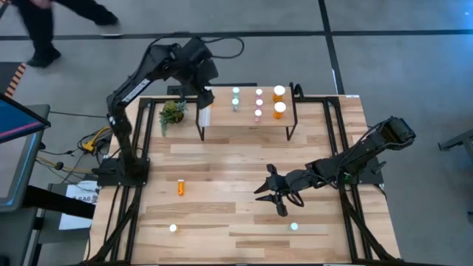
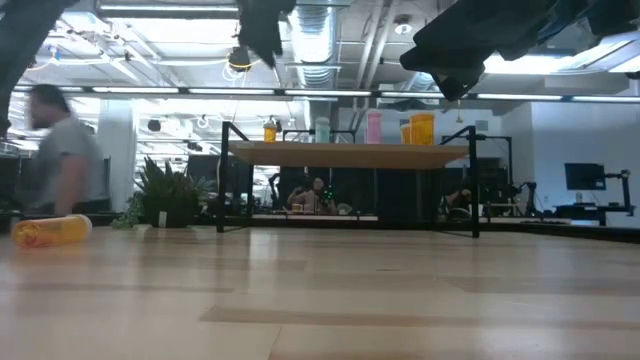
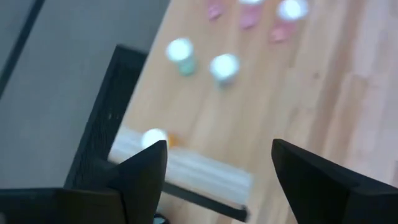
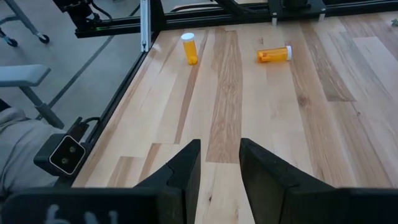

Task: Pick and place medicine bottles onto shelf by color
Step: Put the bottom small orange pill bottle on the shelf aligned with the other small orange pill bottle

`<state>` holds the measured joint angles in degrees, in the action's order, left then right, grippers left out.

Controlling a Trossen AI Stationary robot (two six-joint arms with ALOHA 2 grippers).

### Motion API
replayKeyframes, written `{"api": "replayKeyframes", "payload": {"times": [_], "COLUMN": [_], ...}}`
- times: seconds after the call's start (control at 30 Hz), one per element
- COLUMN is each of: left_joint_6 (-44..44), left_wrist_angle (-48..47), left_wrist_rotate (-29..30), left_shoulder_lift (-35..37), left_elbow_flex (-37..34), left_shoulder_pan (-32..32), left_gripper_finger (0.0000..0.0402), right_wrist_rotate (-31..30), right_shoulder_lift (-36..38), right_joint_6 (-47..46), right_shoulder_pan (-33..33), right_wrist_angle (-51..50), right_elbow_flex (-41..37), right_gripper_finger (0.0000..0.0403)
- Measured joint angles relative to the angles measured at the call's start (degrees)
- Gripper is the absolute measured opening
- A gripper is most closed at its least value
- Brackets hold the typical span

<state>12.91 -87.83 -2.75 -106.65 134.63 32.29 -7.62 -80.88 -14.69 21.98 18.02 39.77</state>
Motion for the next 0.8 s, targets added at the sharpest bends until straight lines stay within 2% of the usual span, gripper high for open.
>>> {"api": "replayKeyframes", "payload": {"times": [0.17,0.3,0.43,0.6,0.7,0.8], "left_joint_6": [-2.0,-6.4,-14.8,-28.7,-37.2,-44.6], "left_wrist_angle": [0.8,3.2,9.1,19.5,25.7,29.9], "left_wrist_rotate": [0.8,5.2,8.2,12.6,15.2,15.0], "left_shoulder_lift": [5.7,13.0,23.0,34.7,39.7,42.2], "left_elbow_flex": [-2.5,-10.7,-25.4,-46.9,-58.6,-67.6], "left_shoulder_pan": [-6.6,-12.2,-19.0,-31.7,-39.7,-45.4], "left_gripper_finger": [0.0252,0.0241,0.0238,0.0237,0.0237,0.0237], "right_wrist_rotate": [0.0,0.0,0.0,0.0,0.0,-0.2], "right_shoulder_lift": [0.0,0.0,0.0,0.0,0.0,0.0], "right_joint_6": [0.1,0.1,0.1,1.1,1.1,1.2], "right_shoulder_pan": [0.0,0.1,0.1,0.0,0.0,0.0], "right_wrist_angle": [0.0,0.0,0.0,0.1,0.5,0.6], "right_elbow_flex": [0.0,0.0,0.0,0.0,0.0,0.0], "right_gripper_finger": [0.0132,0.0132,0.0132,0.0132,0.0133,0.0132]}}
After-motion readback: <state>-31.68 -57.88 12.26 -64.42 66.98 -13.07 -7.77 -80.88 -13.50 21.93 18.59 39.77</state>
